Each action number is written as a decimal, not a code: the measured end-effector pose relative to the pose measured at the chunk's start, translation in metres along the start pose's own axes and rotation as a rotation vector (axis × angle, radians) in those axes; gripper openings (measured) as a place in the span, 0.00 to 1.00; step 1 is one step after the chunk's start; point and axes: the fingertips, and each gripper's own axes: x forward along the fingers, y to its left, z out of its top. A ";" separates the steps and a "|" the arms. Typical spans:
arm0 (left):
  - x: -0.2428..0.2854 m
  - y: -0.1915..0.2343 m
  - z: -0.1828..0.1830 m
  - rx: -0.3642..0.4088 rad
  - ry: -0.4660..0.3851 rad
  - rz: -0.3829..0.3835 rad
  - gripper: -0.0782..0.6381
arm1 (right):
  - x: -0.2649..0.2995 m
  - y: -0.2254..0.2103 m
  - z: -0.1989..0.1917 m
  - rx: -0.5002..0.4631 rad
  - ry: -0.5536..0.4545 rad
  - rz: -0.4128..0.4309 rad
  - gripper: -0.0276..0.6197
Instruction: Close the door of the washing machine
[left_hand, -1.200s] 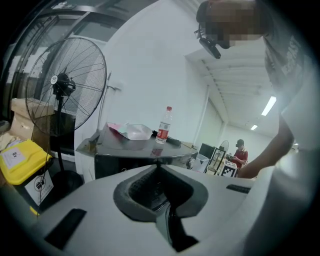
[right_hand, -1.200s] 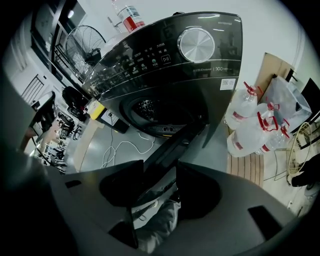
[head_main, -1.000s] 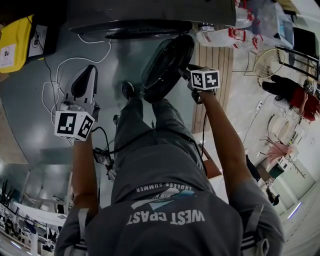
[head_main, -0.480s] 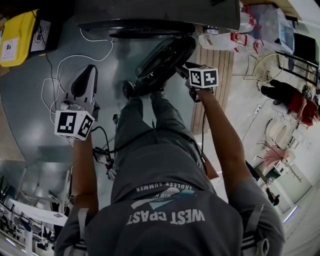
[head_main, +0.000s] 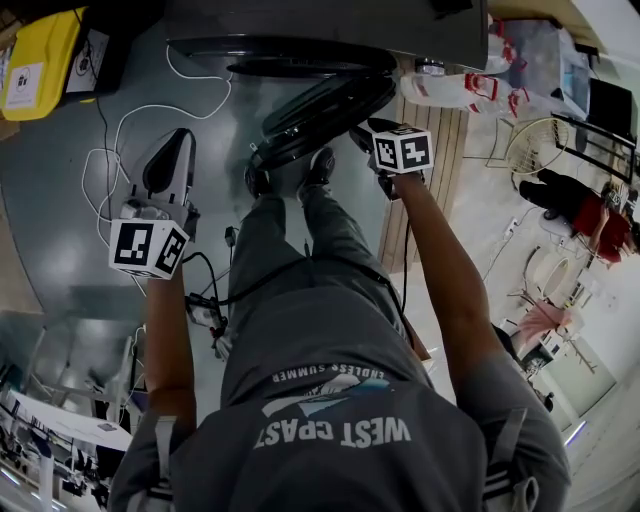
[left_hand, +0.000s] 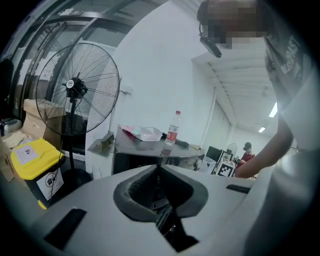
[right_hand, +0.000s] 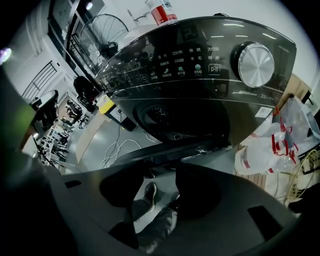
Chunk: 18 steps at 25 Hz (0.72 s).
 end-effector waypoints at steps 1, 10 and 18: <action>-0.001 0.001 0.000 -0.001 0.000 0.003 0.15 | 0.002 0.001 0.002 -0.014 0.000 0.000 0.38; -0.012 0.011 -0.003 -0.013 -0.003 0.036 0.15 | 0.012 0.000 0.027 -0.067 -0.008 -0.063 0.32; -0.018 0.021 -0.007 -0.028 0.000 0.065 0.15 | 0.022 -0.005 0.054 -0.065 -0.030 -0.104 0.29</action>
